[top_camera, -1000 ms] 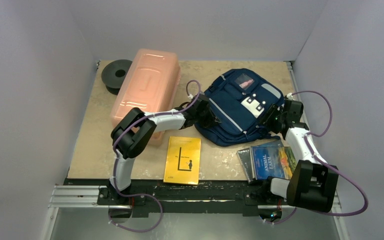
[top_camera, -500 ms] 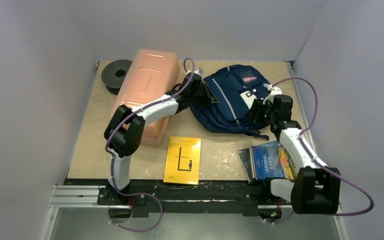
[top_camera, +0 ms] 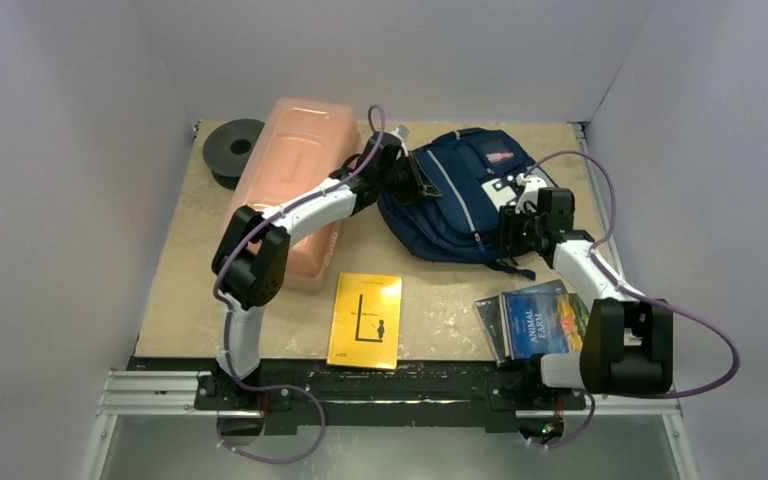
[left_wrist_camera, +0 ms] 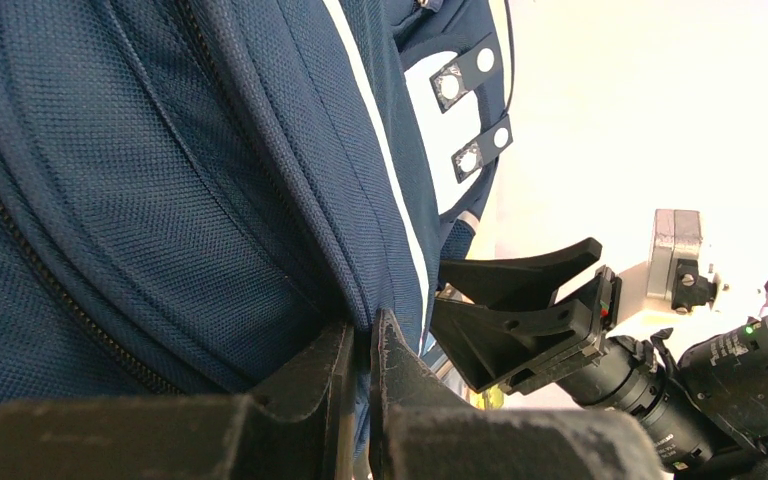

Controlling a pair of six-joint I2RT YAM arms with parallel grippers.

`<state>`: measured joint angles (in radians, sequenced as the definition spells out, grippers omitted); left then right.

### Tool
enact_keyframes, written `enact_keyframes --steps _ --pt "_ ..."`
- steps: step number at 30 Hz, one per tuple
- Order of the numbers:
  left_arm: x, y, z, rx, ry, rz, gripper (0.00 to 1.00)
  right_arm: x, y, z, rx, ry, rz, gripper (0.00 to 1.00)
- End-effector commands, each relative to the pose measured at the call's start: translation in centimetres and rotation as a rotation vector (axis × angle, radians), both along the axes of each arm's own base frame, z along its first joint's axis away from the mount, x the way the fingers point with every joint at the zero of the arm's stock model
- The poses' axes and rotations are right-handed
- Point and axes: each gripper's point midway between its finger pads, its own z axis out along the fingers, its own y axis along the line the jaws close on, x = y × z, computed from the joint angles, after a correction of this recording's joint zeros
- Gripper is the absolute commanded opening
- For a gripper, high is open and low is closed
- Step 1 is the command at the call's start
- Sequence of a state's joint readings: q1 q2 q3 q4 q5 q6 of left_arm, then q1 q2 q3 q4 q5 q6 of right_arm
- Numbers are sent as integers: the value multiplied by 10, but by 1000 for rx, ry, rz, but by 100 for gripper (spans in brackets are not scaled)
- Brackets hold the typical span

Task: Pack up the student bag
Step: Unzip the student bag at the center of the board.

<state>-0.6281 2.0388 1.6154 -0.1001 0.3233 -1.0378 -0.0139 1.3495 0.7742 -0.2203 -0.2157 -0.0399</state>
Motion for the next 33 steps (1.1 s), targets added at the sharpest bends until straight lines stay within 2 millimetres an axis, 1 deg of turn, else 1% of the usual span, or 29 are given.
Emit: enact_keyframes --steps 1,4,6,8,10,11,13,14,18,20,21,23,25,29,32,33 --pt "17 -10 77 -161 -145 -16 0 16 -2 5 -37 -21 52 52" --pt "19 -9 79 -163 -148 -18 0 18 2 -2 -38 -2 80 52" --pt "19 -10 80 -164 -147 -21 0 21 1 0 -47 -26 74 51" --pt "19 -11 78 -165 -139 -24 0 22 11 1 -51 -38 99 47" --pt "20 -11 76 -167 -132 -21 0 22 14 0 -68 -33 104 39" --pt "20 -11 75 -170 -129 -19 0 21 14 -1 -77 -26 100 30" --pt "22 -10 72 -173 -122 -10 0 18 19 -1 -93 -8 109 17" --pt "24 -9 72 -173 -120 -3 0 16 20 1 -105 6 109 13" --pt "33 -4 68 -171 -122 33 0 7 23 20 -113 34 59 0" --pt "40 -3 68 -176 -124 52 0 0 31 29 -57 66 52 0" --pt "42 -3 68 -178 -123 60 0 -4 38 31 0 94 30 0" --pt "46 -4 67 -182 -129 70 0 -17 64 33 129 158 68 0" --pt "51 -5 64 -188 -129 86 0 -34 95 35 245 223 105 0" --pt "55 -5 56 -201 -121 128 0 -65 158 44 504 339 152 0" --pt "54 -6 53 -187 -139 137 0 -77 185 53 698 386 168 0" --pt "53 -7 51 -178 -138 139 0 -79 190 54 746 386 180 0"
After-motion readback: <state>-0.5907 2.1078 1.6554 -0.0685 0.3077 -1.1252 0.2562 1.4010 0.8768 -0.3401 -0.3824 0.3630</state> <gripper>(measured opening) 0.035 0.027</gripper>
